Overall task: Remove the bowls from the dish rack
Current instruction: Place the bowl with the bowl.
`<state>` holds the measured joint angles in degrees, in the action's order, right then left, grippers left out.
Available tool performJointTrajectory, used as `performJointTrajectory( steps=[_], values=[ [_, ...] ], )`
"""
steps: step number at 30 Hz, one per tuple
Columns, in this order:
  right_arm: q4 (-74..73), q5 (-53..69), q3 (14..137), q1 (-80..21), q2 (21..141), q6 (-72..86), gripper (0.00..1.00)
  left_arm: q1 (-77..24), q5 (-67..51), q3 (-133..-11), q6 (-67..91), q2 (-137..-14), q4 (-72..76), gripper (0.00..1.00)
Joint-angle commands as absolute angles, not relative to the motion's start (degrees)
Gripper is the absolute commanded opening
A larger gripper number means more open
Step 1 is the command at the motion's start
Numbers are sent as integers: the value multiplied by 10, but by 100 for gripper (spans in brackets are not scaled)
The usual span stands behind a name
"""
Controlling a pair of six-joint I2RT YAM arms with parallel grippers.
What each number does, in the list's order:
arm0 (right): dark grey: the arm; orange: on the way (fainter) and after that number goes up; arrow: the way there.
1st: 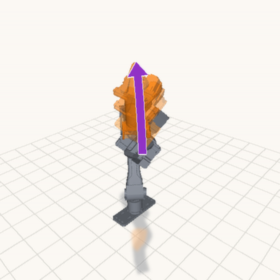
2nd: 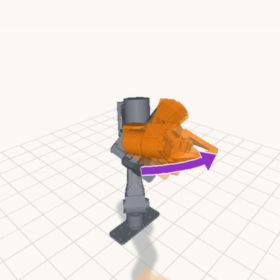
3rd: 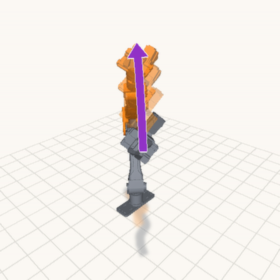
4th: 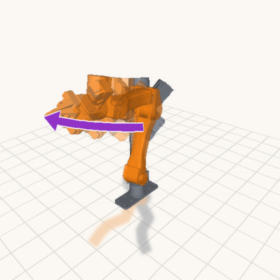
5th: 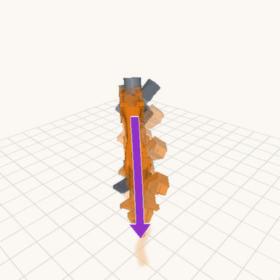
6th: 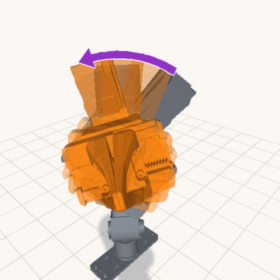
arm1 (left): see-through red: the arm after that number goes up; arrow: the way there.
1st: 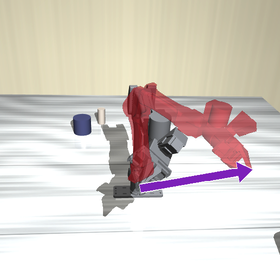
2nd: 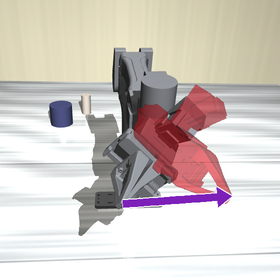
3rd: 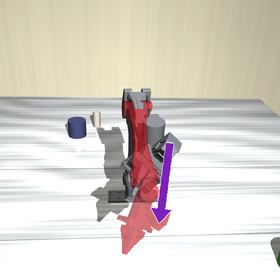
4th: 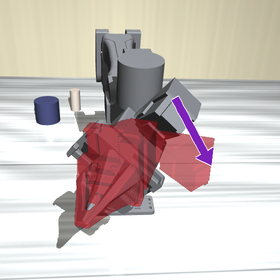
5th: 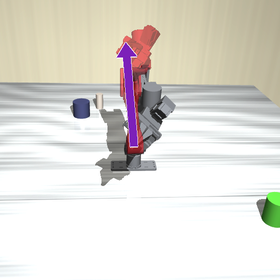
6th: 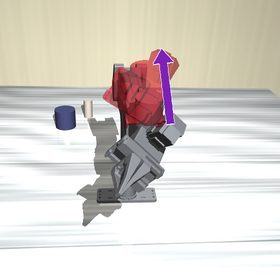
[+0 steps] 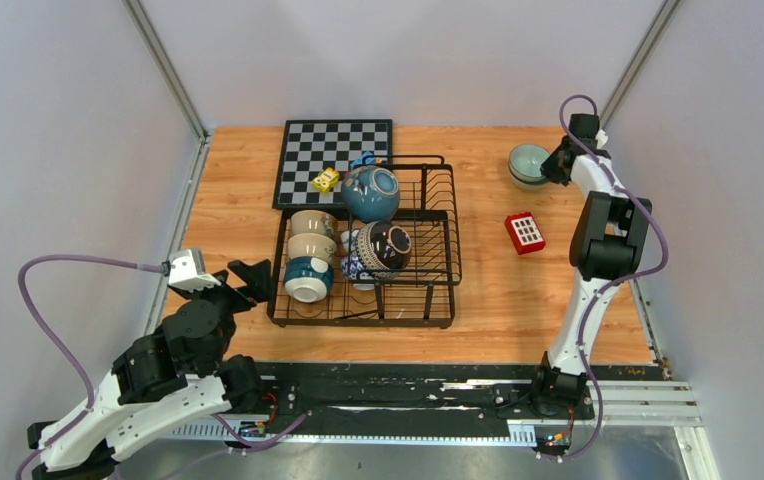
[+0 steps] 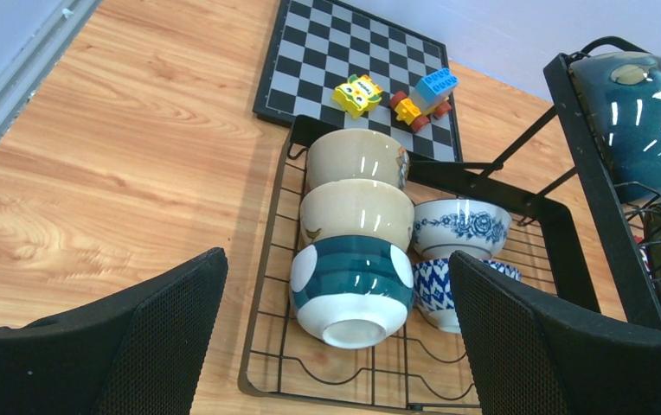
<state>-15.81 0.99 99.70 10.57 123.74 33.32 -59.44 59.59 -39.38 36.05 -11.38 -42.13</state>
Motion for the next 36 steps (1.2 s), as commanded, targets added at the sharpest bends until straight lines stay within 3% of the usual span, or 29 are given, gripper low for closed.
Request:
performJointTrajectory(
  steps=[1, 20, 36],
  values=[
    [-157, 26, 1018, 115, 1239, 334, 16, -594, 599, -388, 375, -125, -415, 100],
    [-164, 32, 1003, 116, 1200, 336, 36, -594, 589, -390, 387, -115, -430, 100],
    [-192, 23, 988, 120, 1169, 329, 39, -594, 579, -393, 407, -84, -464, 100]
  ],
)
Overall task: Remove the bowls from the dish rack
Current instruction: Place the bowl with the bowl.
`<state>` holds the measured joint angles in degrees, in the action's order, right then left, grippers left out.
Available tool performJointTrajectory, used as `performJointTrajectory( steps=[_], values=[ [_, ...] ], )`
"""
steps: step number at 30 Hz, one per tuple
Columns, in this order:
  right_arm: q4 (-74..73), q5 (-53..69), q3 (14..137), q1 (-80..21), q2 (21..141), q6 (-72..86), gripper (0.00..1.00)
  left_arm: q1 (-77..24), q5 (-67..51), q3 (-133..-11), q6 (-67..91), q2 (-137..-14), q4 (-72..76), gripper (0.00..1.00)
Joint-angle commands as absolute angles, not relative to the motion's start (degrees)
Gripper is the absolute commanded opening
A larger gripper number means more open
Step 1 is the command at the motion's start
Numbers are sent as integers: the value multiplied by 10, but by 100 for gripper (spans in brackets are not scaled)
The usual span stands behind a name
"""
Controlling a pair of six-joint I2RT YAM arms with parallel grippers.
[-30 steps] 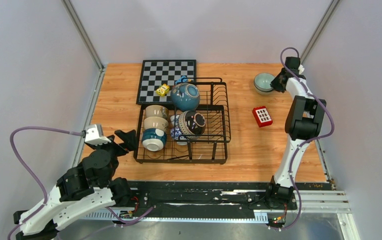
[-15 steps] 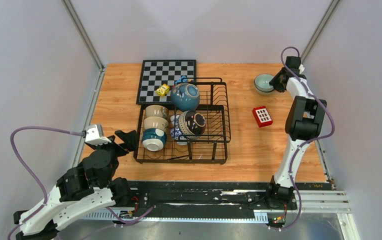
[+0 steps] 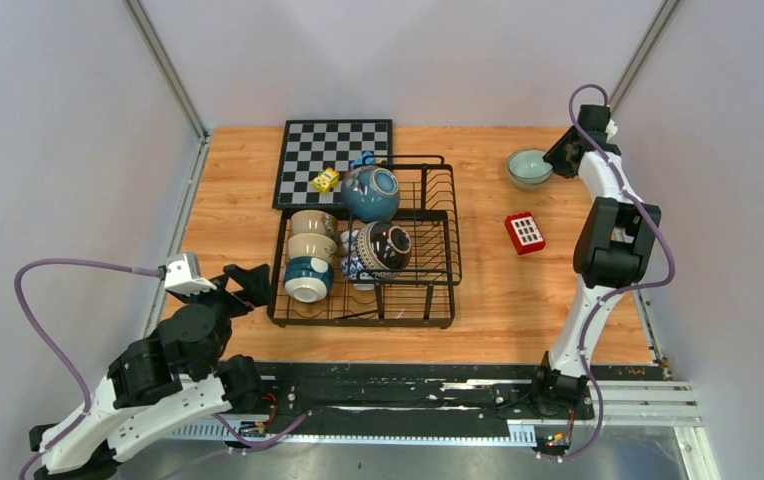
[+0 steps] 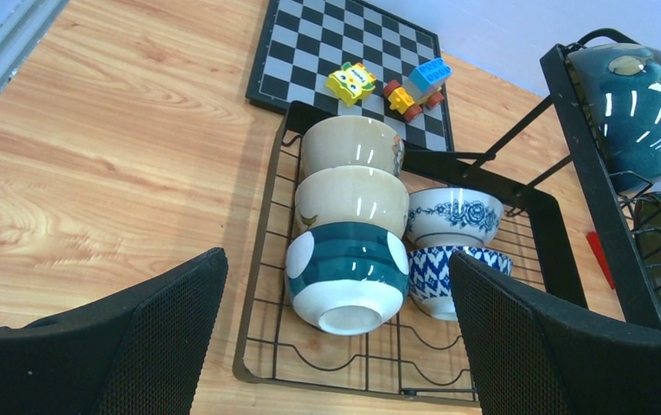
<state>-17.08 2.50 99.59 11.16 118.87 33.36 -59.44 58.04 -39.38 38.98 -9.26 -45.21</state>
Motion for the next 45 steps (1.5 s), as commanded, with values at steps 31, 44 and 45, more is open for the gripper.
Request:
performJointTrajectory(
  steps=[31, 44, 45],
  values=[
    [-213, 24, 980, 123, 1191, 315, 5, -594, 579, -388, 403, -92, -453, 100],
    [-195, 45, 966, 126, 1194, 323, 0, -594, 579, -384, 411, -90, -460, 100],
    [-195, 49, 966, 126, 1195, 324, 0, -594, 579, -383, 412, -90, -459, 100]
  ],
)
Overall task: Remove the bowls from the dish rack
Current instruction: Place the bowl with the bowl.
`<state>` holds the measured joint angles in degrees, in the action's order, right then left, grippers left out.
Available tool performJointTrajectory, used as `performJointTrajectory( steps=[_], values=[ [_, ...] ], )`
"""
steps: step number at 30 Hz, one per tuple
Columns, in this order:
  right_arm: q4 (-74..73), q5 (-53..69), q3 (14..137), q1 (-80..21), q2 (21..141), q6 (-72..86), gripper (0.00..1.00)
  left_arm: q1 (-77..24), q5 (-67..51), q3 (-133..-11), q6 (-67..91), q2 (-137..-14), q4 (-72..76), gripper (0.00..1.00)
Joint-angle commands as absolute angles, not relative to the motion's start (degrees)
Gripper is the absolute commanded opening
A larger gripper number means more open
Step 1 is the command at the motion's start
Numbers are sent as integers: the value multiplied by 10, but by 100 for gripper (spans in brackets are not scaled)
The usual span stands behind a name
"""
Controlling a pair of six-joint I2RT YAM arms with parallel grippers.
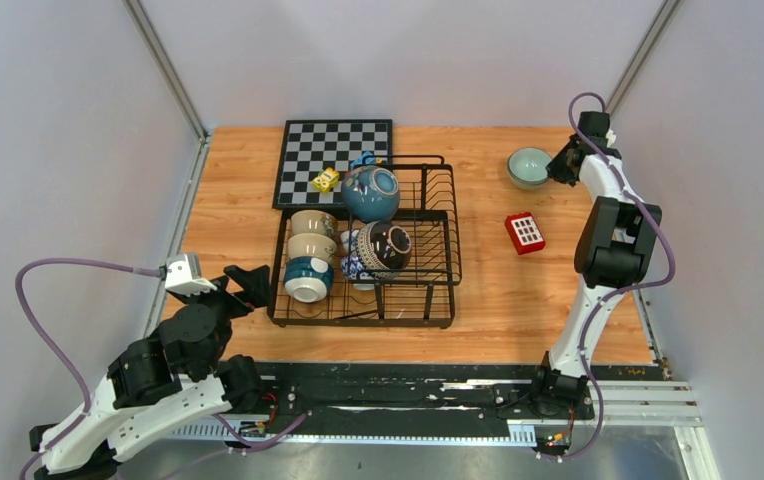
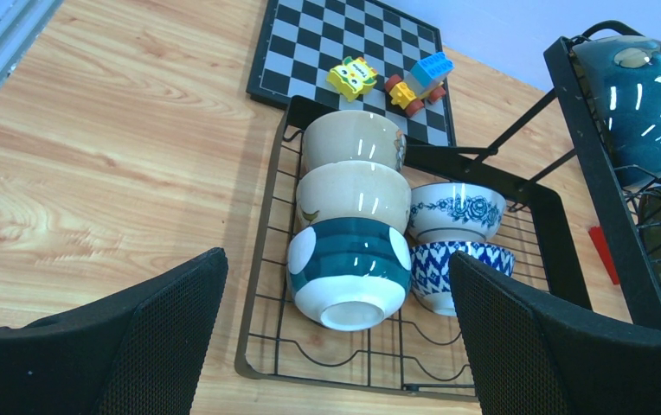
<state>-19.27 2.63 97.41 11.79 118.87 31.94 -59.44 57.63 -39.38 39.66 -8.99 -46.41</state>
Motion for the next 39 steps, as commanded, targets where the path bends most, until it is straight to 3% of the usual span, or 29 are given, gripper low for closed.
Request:
performJointTrajectory(
  steps=[1, 17, 27, 39],
  values=[
    [-195, 52, 966, 127, 1196, 326, 0, -594, 578, -383, 412, -89, -459, 100],
    [-189, 90, 972, 128, 1205, 342, 0, -594, 576, -376, 416, -89, -455, 100],
    [-203, 48, 983, 132, 1182, 321, 31, -593, 574, -373, 417, -88, -454, 100],
    [-202, 29, 1031, 132, 1213, 291, 37, -594, 579, -369, 409, -94, -444, 100]
  ],
)
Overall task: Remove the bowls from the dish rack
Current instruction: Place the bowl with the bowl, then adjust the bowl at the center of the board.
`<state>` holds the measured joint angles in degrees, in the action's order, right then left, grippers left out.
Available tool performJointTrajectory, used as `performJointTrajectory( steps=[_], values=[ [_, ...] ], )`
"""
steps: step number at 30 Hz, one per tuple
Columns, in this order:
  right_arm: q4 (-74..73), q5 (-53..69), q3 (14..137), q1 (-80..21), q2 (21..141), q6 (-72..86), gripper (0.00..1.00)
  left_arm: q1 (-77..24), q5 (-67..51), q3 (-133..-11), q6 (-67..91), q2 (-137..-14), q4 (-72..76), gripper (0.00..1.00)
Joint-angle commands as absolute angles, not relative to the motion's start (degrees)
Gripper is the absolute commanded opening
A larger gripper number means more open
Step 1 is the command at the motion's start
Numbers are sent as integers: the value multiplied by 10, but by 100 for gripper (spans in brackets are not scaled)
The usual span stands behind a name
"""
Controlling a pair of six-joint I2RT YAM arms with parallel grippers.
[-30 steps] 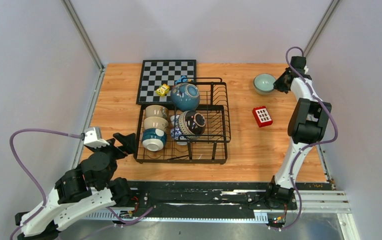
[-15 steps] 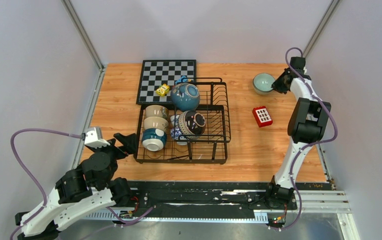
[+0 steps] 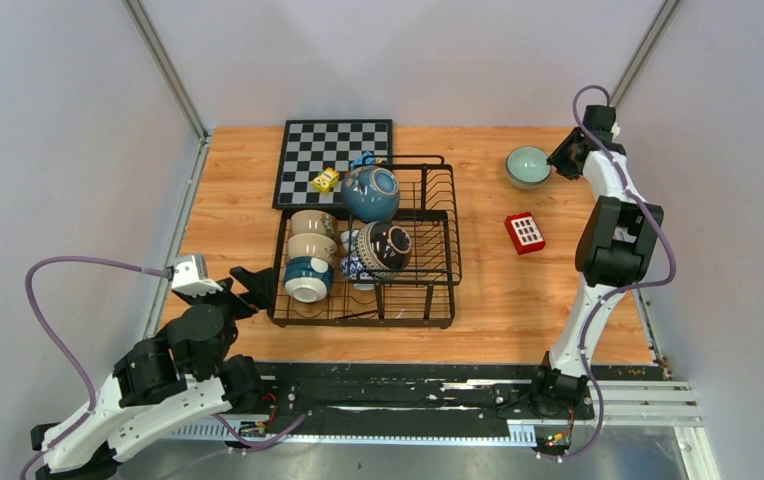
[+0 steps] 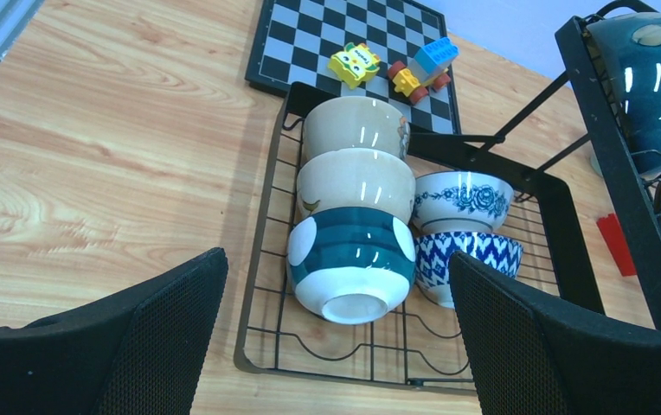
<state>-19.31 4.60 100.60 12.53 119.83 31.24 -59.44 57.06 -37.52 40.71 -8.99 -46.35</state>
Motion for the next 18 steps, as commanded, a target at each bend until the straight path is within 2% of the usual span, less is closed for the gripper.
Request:
performJointTrajectory(
  steps=[1, 12, 18],
  values=[
    [-201, 30, 1033, 132, 1216, 288, 37, -594, 579, -370, 408, -95, -443, 100],
    [-180, 68, 1054, 131, 1247, 286, 35, -594, 581, -371, 397, -117, -427, 100],
    [-180, 71, 1057, 131, 1254, 294, 26, -594, 580, -370, 396, -121, -424, 100]
  ],
)
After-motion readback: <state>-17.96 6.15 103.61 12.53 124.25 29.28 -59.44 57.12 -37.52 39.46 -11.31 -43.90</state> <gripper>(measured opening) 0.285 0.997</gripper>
